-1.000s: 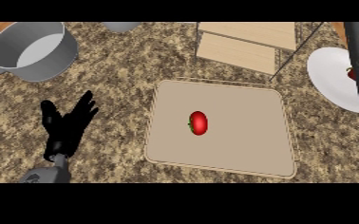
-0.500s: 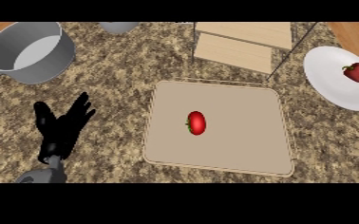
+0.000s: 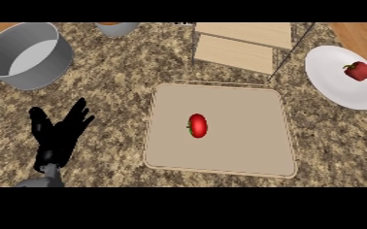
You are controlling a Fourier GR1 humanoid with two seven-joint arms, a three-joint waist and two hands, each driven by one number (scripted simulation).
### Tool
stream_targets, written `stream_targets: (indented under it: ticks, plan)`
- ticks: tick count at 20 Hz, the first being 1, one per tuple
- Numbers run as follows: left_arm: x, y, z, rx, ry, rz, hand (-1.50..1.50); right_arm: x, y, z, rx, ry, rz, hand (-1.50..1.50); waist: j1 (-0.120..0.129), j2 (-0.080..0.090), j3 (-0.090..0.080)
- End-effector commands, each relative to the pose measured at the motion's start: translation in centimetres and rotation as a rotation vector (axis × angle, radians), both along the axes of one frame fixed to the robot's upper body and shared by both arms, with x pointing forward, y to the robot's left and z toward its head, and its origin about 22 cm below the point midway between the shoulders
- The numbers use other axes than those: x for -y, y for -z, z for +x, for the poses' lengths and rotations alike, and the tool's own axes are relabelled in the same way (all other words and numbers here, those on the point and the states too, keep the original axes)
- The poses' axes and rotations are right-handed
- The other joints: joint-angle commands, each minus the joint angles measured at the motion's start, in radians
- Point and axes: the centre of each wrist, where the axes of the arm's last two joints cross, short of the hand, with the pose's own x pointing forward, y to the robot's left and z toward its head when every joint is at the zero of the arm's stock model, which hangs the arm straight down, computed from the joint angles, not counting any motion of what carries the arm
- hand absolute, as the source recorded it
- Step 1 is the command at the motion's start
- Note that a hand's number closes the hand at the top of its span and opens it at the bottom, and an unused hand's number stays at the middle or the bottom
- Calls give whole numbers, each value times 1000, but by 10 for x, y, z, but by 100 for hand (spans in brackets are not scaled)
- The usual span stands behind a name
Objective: Pick the cupcake from the tray and place it in the tiered shelf
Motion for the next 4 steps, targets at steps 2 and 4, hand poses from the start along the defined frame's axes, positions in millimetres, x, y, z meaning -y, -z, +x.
stream_targets:
  ticks: [2,4]
  plan:
    - [-2,2,10,-24,-6,-12,0,44,10,-40,0,-44,-8,-150,-4,6,-3]
    - [18,6,3,-26,11,5,0,52,10,-57,11,-39,10,-150,1,6,-3]
